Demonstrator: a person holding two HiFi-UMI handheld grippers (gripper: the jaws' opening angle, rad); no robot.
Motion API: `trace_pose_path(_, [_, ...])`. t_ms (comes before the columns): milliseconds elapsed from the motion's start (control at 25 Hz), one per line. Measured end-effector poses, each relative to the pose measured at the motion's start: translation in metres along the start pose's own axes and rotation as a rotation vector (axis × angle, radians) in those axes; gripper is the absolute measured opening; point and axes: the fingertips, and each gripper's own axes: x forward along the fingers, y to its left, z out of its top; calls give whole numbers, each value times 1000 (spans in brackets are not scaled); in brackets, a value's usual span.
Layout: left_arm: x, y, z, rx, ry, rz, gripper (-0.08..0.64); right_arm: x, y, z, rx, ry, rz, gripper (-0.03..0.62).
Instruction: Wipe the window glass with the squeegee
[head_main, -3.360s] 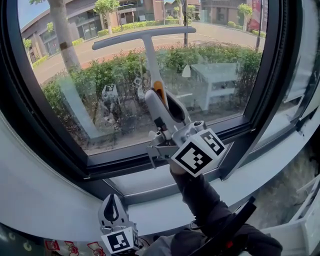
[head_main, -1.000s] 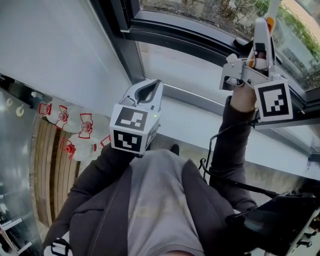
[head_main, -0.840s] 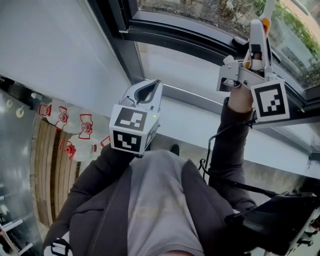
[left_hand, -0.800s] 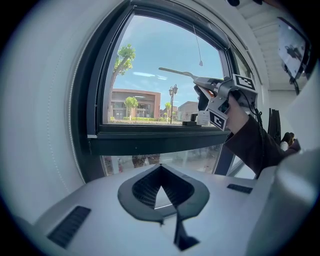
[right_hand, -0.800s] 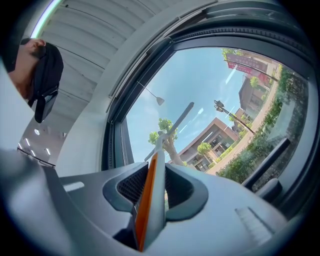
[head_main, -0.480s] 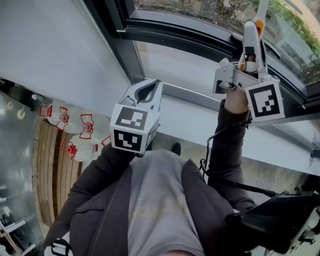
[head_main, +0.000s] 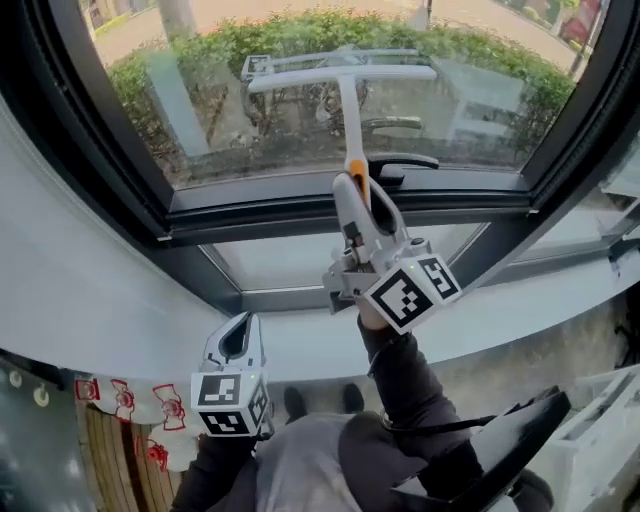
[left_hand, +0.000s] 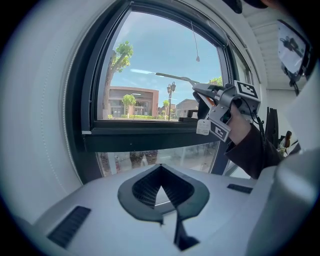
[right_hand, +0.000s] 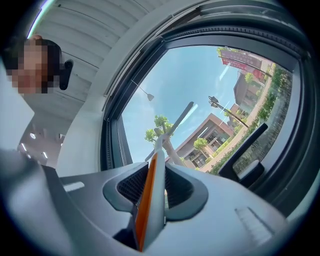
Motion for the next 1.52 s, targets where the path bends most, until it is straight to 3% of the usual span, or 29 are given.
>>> trace_pose_path(1520, [12, -27, -5, 38, 23, -45, -2, -56, -39, -74, 152, 132, -115, 92])
